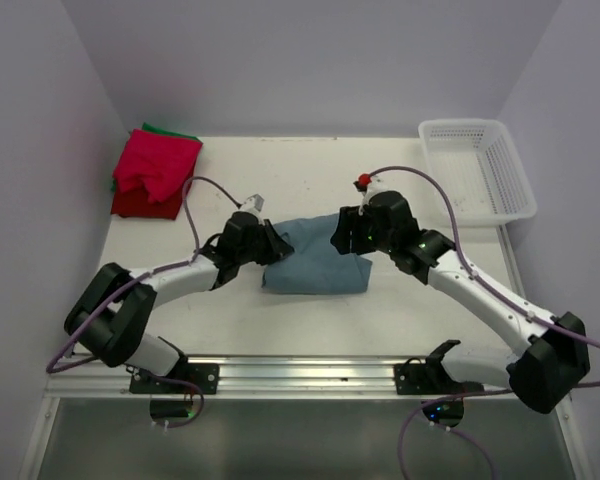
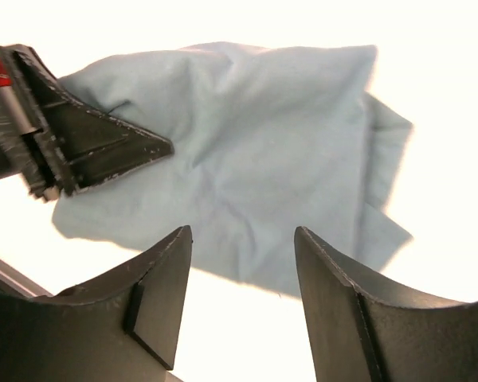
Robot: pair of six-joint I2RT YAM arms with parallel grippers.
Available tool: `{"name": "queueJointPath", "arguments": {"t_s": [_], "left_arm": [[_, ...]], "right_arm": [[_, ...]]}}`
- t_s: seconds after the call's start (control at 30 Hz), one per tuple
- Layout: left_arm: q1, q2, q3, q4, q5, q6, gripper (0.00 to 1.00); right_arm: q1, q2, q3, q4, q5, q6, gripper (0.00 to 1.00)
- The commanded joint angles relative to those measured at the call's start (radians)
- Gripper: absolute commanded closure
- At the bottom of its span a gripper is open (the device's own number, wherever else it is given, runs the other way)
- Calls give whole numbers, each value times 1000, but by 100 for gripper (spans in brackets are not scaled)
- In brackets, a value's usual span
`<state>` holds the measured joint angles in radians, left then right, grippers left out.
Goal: Fold and stack the t-shirts
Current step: Neatly place the folded tshirt to the corner
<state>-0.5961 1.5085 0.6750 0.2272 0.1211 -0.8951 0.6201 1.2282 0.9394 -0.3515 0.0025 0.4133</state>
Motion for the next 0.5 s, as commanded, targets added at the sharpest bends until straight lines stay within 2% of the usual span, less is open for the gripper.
{"name": "queueJointPath", "arguments": {"t_s": [0.0, 0.13, 0.3, 0.47], "left_arm": [[64, -114, 28, -64, -54, 81, 100], [152, -165, 52, -74, -28, 91, 100], [206, -189, 106, -78, -21, 97, 100], [297, -173, 224, -60, -3, 130, 100]], "right_arm": [[-3, -76, 67, -106, 66, -51, 41], [-3, -110, 47, -126, 82, -50, 41], [-3, -98, 6, -127, 76, -36, 42], [-5, -101, -50, -113, 68, -21, 44]]}}
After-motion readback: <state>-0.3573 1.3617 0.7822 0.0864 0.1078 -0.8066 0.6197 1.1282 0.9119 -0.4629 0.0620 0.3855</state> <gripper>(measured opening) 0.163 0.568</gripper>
